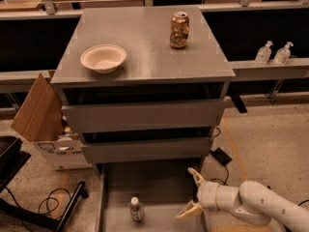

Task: Pick blue plastic bottle from bottom drawer and place on counter

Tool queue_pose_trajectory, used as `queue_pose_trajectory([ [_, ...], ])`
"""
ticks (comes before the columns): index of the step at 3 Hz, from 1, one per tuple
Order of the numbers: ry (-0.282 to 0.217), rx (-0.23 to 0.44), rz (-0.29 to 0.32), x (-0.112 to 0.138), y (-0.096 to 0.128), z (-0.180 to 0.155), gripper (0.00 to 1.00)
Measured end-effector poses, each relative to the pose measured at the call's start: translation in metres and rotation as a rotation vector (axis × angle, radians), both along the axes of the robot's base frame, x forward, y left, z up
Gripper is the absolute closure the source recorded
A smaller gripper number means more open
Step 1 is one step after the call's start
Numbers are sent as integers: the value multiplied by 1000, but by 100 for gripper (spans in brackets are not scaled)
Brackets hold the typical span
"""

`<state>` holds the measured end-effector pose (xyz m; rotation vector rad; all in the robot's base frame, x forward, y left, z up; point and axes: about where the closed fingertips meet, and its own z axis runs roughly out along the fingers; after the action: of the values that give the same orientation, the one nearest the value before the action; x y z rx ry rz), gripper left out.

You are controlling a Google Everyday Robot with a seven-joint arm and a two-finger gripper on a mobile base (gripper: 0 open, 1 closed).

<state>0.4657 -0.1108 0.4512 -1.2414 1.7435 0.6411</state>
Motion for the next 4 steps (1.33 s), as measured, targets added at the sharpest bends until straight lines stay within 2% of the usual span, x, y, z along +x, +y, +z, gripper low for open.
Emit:
queue_pose_trajectory([
  [1,2,11,38,5,26,-22,0],
  [3,-7,89,162,32,124,-130,0],
  [4,1,131,207,42,156,-170,0],
])
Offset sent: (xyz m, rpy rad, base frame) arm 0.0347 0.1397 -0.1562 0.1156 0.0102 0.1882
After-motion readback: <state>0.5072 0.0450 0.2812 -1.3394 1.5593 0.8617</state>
